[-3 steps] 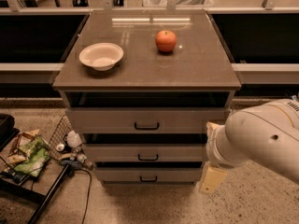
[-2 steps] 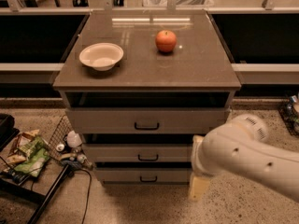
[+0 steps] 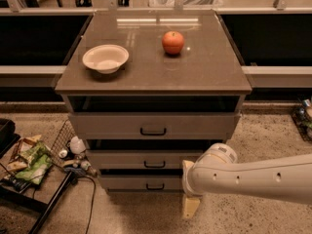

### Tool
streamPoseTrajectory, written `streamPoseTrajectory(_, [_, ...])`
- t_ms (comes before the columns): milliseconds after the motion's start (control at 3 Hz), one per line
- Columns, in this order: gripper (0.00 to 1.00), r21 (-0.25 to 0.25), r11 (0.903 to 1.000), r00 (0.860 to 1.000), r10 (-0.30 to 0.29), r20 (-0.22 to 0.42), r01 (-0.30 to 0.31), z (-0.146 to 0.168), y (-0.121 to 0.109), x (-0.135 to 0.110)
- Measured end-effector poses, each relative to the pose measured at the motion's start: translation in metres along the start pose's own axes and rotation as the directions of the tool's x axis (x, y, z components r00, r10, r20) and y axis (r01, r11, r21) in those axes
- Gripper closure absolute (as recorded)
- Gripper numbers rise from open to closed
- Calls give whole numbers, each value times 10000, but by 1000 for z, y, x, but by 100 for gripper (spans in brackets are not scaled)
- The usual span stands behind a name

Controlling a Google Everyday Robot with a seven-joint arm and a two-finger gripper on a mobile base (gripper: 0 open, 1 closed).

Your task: Open bottom drawer

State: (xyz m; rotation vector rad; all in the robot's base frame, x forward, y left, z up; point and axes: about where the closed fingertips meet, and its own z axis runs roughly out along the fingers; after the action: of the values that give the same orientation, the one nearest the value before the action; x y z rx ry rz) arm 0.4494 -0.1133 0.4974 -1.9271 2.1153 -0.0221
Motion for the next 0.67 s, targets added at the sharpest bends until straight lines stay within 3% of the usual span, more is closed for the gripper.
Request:
streamPoseTrajectory(333, [0,-92,9995,9983,-310,500,315,49,7,0])
streamPoseTrajectory(667, [0,-101,9994,9982,-334,491,340,50,7,0])
